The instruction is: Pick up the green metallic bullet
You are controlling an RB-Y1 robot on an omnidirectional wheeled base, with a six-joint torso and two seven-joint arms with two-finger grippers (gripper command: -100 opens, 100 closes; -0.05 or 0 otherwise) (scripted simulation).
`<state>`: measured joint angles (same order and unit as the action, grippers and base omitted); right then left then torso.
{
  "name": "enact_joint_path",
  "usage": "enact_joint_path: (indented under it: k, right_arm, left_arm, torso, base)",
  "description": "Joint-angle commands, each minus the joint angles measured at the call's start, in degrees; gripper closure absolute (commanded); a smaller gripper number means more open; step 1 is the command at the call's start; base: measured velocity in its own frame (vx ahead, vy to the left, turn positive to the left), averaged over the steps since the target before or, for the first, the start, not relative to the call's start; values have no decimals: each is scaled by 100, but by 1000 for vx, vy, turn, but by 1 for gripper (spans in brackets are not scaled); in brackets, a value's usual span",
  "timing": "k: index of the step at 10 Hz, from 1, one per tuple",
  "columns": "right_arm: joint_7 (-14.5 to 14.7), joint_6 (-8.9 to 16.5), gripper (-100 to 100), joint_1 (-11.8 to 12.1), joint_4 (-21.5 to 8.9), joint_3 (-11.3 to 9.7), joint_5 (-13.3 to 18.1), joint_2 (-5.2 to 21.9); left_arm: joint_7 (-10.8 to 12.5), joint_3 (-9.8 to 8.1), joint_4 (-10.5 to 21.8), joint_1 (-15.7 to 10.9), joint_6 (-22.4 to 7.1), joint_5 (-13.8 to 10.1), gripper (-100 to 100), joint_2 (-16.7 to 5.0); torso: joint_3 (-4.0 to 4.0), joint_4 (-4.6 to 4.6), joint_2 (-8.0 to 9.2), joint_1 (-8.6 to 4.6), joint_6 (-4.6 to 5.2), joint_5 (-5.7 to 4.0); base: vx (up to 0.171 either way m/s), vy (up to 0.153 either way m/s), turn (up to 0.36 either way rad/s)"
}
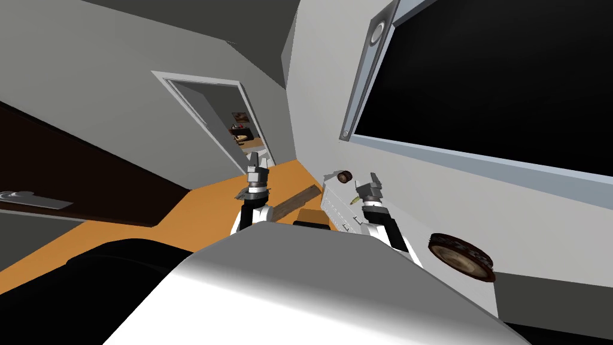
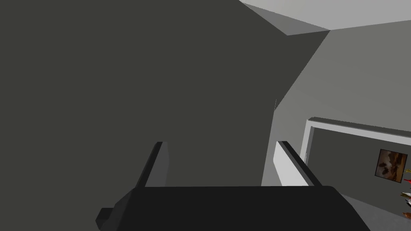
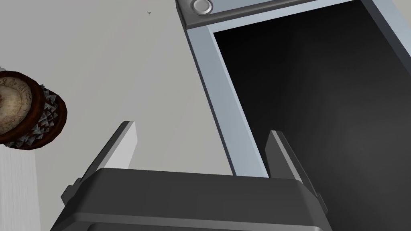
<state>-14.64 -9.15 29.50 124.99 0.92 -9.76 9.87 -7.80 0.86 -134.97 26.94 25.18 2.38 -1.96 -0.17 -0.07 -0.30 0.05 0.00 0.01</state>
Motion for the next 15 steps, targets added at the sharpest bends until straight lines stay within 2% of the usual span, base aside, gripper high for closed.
enact_joint_path:
  k: [1,2,3,4,5,6,7,8,9,10,13,14,15]
  right_arm:
    - [-180,148,-100,-2,-103,26,-65,39]
    - [-409,383,-100,-32,-220,104,-195,120]
    - [-414,383,-100,-32,-220,104,-195,120]
    - [-651,630,-100,-63,-342,186,-332,198]
    - [-800,802,-100,-95,-468,272,-475,277]
    - [-917,888,-100,-95,-468,272,-475,277]
    - [-1103,1118,-100,-129,-598,361,-623,357]
    - [-1183,1155,-100,-129,-598,361,-623,357]
    - [-1389,1370,-100,-163,-732,454,-775,438]
    - [-1458,1430,-100,-163,-732,454,-775,438]
    - [-1962,1863,-100,-236,-1021,648,-1091,608]
    - [-2027,2003,-100,-236,-1021,648,-1091,608]
    - [-2247,2178,-100,-275,-1177,748,-1253,697]
  left_arm:
    - [0,0,0,0,0,0,0,0]
    - [0,0,0,0,0,0,0,0]
    - [0,0,0,0,0,0,0,0]
    - [0,0,0,0,0,0,0,0]
    - [0,0,0,0,0,0,0,0]
    - [0,0,0,0,0,0,0,0]
    - [0,0,0,0,0,0,0,0]
    - [0,0,0,0,0,0,0,0]
    - [0,0,0,0,0,0,0,0]
    - [0,0,0,0,0,0,0,0]
    - [0,0,0,-1,0,0,0,0]
    - [0,0,0,0,0,0,0,0]
    - [0,0,0,0,0,0,0,0]
  torso:
    - [0,0,0,0,0,0]
    - [1,0,3,1,-1,0]
    - [2,0,3,4,0,1]
    - [5,2,9,3,-1,1]
    - [5,2,9,1,0,0]
    - [-1,0,-2,3,0,1]
    - [-2,-1,-2,7,-1,1]
    - [-2,-1,-4,7,-1,2]
    - [3,1,7,4,0,1]
    - [2,1,5,4,0,1]
    - [4,1,9,0,-1,0]
    - [3,1,5,3,0,1]
    - [4,1,8,3,-1,1]
  base:
    - [65,20,-14]
    - [64,28,-26]
    - [45,26,-21]
    - [49,22,-37]
    - [90,31,-58]
    - [84,35,-19]
    - [83,38,-26]
    - [49,27,-22]
    - [66,29,-43]
    - [54,22,-24]
    - [60,23,-33]
    - [57,28,-26]
    - [65,31,-39]
